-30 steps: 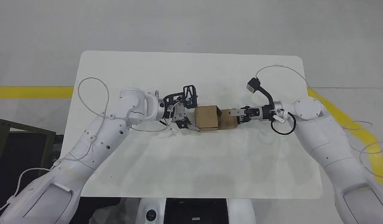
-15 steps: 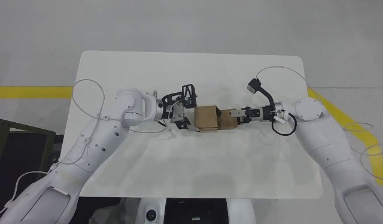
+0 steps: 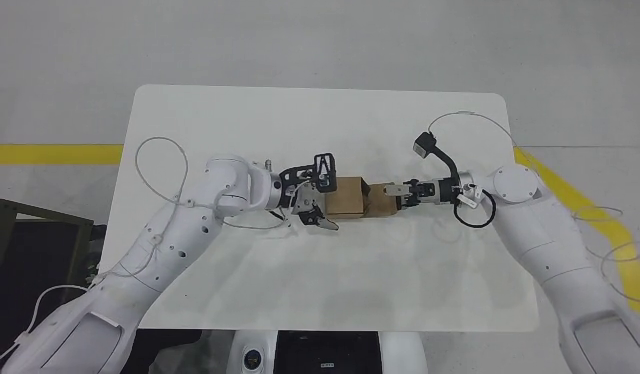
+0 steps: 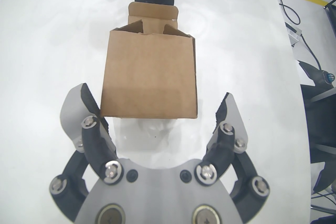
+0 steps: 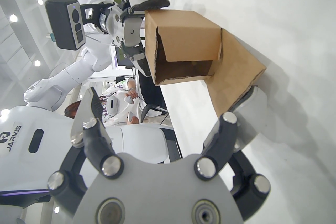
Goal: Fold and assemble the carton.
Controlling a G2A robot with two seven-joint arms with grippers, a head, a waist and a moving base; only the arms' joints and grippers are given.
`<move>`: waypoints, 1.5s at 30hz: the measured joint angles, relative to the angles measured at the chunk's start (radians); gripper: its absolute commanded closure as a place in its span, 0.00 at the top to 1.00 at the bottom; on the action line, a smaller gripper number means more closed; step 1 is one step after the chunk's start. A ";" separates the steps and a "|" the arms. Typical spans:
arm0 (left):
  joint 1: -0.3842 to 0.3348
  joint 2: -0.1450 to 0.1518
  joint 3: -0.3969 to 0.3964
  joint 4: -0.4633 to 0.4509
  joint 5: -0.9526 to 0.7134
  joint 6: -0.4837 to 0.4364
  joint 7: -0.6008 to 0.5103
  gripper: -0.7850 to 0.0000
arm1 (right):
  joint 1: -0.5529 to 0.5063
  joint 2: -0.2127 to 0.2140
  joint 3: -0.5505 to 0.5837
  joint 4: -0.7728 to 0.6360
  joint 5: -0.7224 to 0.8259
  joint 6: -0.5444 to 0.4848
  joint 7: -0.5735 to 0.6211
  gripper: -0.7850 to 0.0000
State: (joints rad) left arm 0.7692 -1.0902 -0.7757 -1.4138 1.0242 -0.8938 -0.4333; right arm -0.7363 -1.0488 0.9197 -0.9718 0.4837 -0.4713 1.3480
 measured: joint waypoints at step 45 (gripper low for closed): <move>-0.020 -0.030 0.005 0.065 0.066 -0.005 0.051 1.00 | -0.017 -0.035 0.022 0.009 0.112 0.030 0.022 1.00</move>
State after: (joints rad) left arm 0.7488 -1.1201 -0.7702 -1.3484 1.0904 -0.8988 -0.3828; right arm -0.7534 -1.0840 0.9413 -0.9631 0.5953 -0.4413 1.3703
